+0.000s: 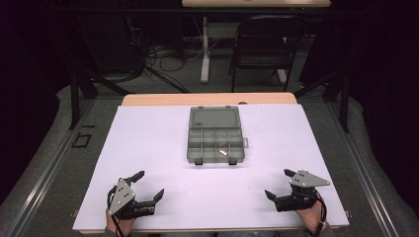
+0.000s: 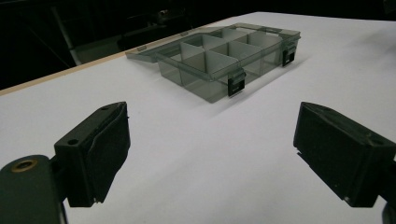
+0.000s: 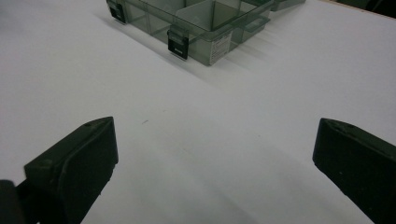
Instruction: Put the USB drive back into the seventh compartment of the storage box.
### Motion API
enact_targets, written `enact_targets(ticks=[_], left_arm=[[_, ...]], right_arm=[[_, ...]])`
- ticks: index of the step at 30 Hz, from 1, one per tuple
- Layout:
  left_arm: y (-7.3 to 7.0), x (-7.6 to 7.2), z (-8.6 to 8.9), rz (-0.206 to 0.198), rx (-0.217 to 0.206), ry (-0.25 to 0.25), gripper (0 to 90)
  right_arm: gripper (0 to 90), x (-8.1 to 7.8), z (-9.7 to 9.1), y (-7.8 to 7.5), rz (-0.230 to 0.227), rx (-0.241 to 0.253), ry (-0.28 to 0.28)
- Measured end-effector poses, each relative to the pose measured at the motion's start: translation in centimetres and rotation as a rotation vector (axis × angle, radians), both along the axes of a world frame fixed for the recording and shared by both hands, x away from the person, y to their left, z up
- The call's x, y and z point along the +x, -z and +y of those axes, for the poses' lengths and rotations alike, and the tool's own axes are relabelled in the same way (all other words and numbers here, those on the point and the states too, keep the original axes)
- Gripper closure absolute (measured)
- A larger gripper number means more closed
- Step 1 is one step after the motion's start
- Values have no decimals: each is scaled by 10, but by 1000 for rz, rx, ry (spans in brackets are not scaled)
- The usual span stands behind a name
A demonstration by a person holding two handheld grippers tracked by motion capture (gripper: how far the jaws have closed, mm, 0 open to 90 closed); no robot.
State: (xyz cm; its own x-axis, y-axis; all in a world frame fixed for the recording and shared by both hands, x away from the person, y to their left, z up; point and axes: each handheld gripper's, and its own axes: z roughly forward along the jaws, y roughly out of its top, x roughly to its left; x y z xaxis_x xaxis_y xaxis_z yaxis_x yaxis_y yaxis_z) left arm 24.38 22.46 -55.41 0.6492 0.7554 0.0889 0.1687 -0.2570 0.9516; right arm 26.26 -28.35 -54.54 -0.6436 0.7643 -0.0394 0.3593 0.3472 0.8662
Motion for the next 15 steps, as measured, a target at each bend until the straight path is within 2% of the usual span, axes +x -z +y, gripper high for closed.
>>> enact_targets(ticks=[8, 15], left_arm=[[0, 1, 0, 1, -1, 2, 111], [1, 2, 0, 10, -3, 1, 111]], right_arm=[[0, -7, -7, 4, 0, 8, 23], [0, -8, -8, 3, -17, 21, 19]])
